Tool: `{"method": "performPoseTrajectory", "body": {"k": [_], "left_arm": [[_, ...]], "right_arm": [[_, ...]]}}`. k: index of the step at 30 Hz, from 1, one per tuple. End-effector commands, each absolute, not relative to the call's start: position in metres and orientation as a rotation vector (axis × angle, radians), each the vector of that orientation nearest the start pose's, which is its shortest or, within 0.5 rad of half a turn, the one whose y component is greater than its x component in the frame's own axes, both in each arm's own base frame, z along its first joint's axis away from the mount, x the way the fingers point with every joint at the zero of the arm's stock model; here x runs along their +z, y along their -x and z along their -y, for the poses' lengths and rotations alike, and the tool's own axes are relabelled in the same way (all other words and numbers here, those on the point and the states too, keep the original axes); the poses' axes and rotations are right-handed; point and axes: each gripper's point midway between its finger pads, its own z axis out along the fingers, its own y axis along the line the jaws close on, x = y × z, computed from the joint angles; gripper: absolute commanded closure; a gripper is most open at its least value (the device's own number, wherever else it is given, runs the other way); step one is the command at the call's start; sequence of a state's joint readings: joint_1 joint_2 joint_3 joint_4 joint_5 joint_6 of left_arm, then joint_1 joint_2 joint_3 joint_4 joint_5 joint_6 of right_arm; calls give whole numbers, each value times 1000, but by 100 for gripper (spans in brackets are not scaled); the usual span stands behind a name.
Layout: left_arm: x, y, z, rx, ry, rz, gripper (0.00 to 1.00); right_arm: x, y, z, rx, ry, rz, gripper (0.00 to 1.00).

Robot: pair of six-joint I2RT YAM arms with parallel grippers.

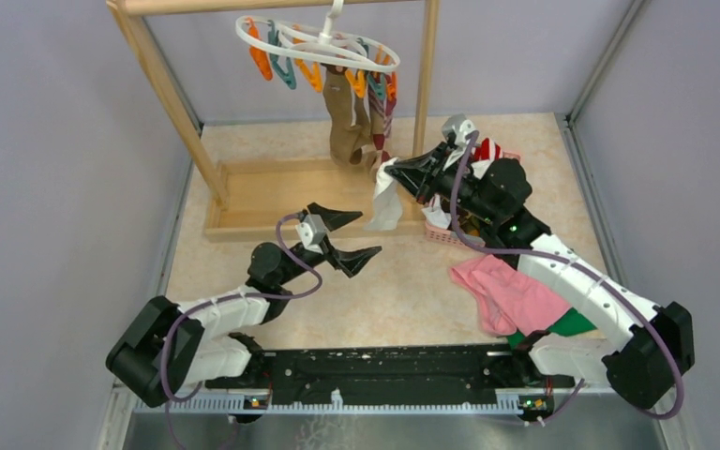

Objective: Clip the socks to the hanger
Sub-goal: Pick up the sock from the bin.

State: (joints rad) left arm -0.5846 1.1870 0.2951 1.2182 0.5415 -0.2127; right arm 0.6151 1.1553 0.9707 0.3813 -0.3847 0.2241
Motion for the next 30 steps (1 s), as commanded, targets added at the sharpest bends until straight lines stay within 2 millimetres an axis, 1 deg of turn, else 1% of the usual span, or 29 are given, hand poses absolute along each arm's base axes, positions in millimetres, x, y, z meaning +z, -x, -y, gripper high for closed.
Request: {"method": "performPoseTrajectory", "body": {"k": [1, 3, 5, 7, 8, 11, 12, 15, 17, 18, 20, 21, 24, 26, 27, 28, 30], "left_arm": [[238, -260, 266, -747, -775, -1078, 3], [228, -271, 270, -700, -809, -1103, 4], [219, -281, 275, -674, -839, -1124, 10], [215, -289, 279, -668, -841, -1147, 17], [209, -294, 281, -669, -839, -1167, 19], [204, -298, 288, -697, -838, -1179, 27], [205, -298, 290, -713, -839, -1174, 33], [207, -296, 295, -757, -831, -1167, 66], [210, -293, 296, -787, -825, -1165, 94], [211, -289, 297, -815, -826, -1167, 100], [213, -279, 298, -891, -815, -1216, 100], [214, -275, 297, -934, -798, -1267, 100], [217, -264, 291, -1105, -689, -1486, 100], [224, -252, 281, -1233, -600, -1568, 100], [227, -247, 275, -1300, -537, -1603, 100], [231, -244, 266, -1353, -459, -1632, 100], [236, -239, 246, -1443, -302, -1667, 100]], "right_arm": [[413, -272, -306, 1025, 633, -1192, 100], [410, -273, -308, 1034, 637, -1196, 100], [409, -273, -309, 1036, 637, -1199, 100], [408, -273, -309, 1036, 638, -1202, 100], [409, -273, -309, 1034, 636, -1200, 100], [409, -273, -309, 1031, 637, -1199, 100], [407, -274, -310, 1032, 638, -1203, 100], [405, -276, -310, 1022, 638, -1213, 100], [403, -278, -309, 1008, 638, -1220, 100], [402, -280, -308, 987, 639, -1224, 100], [398, -288, -303, 924, 631, -1248, 100], [395, -293, -299, 879, 627, -1265, 97], [375, -316, -289, 732, 613, -1360, 84], [362, -322, -289, 684, 648, -1395, 71], [356, -323, -291, 664, 685, -1391, 62], [353, -322, -292, 659, 719, -1377, 54], [351, -315, -297, 660, 787, -1321, 44]]}}
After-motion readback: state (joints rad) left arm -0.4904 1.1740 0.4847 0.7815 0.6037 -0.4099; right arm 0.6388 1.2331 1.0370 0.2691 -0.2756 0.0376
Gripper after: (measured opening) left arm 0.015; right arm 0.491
